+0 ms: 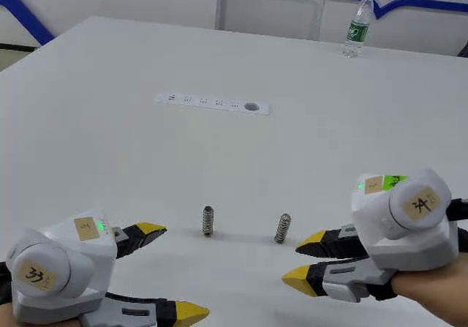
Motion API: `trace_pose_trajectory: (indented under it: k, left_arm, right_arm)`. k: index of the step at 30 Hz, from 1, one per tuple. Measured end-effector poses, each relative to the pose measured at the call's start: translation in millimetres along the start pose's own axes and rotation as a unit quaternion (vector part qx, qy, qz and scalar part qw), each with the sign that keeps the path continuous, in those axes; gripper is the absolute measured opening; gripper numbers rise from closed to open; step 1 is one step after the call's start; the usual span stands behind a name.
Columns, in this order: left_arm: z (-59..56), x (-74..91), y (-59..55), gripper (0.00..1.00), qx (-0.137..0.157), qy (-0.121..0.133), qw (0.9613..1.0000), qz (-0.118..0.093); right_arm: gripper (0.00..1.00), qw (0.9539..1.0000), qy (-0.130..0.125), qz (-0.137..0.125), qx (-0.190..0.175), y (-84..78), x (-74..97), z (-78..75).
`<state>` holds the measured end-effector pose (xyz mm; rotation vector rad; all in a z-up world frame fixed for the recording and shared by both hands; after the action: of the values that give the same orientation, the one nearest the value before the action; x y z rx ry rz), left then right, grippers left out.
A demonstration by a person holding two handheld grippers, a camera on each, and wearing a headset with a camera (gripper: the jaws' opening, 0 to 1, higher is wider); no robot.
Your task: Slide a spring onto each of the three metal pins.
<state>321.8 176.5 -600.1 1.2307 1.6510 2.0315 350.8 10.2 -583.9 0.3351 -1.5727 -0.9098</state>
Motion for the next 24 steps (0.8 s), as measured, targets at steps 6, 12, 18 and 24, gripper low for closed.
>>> trace_pose_trajectory:
  k: [6, 12, 18, 24]
  left_arm:
    - [0.2, -0.1, 2.0, 0.80, 0.000, 0.000, 1.0000, -0.001]
    - [0.4, -0.2, 2.3, 0.80, -0.001, 0.000, 1.0000, -0.002]
    - [0.5, 0.3, 3.3, 0.81, 0.000, 0.002, 1.0000, -0.003]
    - [-0.9, 0.7, 3.5, 0.81, 0.000, 0.001, 1.0000, -0.004]
  right_arm:
    - [0.29, 0.9998, -0.013, -0.007, -0.014, -9.6, 11.4, -6.1]
    - [0.30, 0.9993, -0.025, -0.011, -0.024, -18.9, 20.6, -12.1]
    - [0.32, 0.9983, -0.039, -0.020, -0.038, -27.6, 29.5, -18.0]
    - [0.34, 0.9970, -0.055, -0.027, -0.046, -33.8, 37.4, -26.4]
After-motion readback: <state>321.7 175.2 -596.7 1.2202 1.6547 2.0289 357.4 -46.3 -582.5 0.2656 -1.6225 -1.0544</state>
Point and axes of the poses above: the centre of the closed fingertips' face, and the gripper's own axes: x roughly backward along the fingers, z roughly to its left, y roughly out of its top, the point moved 3 cm from there along x, roughly backward along the fingers
